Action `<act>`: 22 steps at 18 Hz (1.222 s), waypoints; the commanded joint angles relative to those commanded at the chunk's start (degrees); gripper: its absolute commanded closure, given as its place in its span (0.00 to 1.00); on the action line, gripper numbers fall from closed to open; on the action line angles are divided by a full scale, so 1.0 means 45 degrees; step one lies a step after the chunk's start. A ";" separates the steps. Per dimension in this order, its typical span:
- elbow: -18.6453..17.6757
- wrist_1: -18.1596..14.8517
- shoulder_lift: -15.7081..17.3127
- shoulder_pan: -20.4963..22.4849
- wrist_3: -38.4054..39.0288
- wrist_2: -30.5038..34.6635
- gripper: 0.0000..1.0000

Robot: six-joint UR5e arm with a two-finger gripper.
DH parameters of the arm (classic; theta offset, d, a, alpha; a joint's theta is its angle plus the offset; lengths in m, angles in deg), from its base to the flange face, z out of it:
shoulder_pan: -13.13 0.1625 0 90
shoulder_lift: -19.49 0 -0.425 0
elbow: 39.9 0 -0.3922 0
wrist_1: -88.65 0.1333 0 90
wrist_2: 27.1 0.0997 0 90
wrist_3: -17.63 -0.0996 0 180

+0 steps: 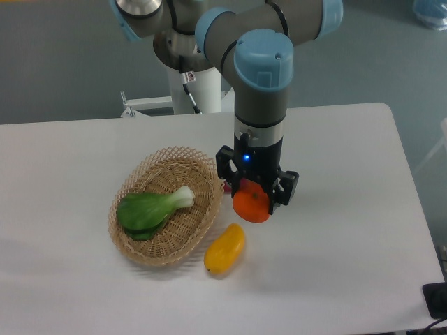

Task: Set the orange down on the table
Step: 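Carry the held orange sideways away from the wicker basket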

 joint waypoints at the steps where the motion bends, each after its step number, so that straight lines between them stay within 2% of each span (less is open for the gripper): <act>1: 0.0000 -0.0019 0.0000 0.0000 -0.0019 -0.0001 0.23; 6: 0.0059 0.0058 -0.0019 -0.0019 -0.0097 0.0077 0.24; 8: 0.0175 0.0000 -0.0078 -0.0019 -0.0758 0.0136 0.25; 12: 0.0352 0.0000 -0.0155 0.0233 -0.1015 0.0136 0.25; 19: 0.0274 0.0059 -0.0936 0.0996 -0.2907 0.0291 0.25; 22: 0.0196 0.0350 -0.1521 0.1113 -0.3027 0.0467 0.25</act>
